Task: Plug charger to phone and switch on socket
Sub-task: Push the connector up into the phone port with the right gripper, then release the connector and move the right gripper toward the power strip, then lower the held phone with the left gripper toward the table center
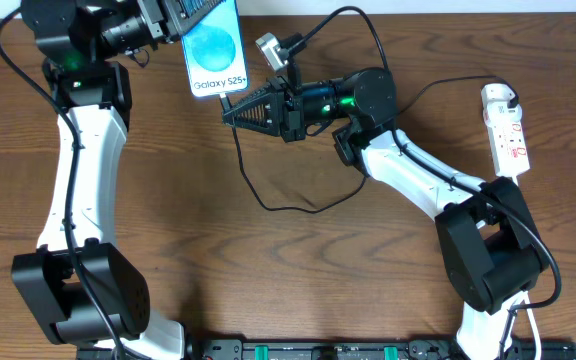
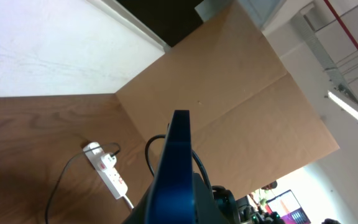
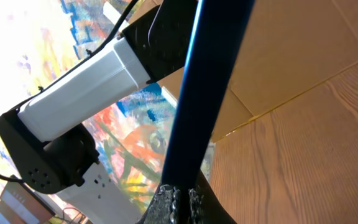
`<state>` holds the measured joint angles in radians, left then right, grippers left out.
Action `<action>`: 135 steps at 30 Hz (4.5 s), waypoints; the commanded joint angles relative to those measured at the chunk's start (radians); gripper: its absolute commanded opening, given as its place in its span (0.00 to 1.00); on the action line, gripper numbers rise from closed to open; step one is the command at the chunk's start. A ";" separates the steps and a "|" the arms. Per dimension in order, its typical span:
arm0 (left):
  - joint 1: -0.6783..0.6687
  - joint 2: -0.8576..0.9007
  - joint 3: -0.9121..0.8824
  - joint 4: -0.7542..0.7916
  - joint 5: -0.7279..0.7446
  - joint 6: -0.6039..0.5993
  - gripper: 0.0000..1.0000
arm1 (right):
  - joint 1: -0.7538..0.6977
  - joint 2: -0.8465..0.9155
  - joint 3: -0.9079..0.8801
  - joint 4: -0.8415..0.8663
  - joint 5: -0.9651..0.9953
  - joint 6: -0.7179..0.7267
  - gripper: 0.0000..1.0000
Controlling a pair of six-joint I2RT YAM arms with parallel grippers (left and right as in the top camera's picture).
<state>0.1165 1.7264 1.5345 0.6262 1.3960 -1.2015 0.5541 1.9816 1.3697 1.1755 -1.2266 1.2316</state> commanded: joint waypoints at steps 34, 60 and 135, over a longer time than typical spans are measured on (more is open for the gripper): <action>-0.015 -0.003 0.014 0.004 0.117 0.061 0.07 | -0.019 -0.008 0.015 0.016 0.276 0.010 0.01; -0.015 -0.003 0.014 0.004 0.160 0.060 0.07 | -0.025 -0.008 0.015 0.040 0.265 0.021 0.14; -0.086 0.185 -0.139 0.003 0.022 0.136 0.07 | -0.148 -0.661 0.015 -1.967 1.354 -0.612 0.99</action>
<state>0.0612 1.8725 1.3853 0.6224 1.4357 -1.0863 0.4099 1.3319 1.3769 -0.7815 0.0883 0.6342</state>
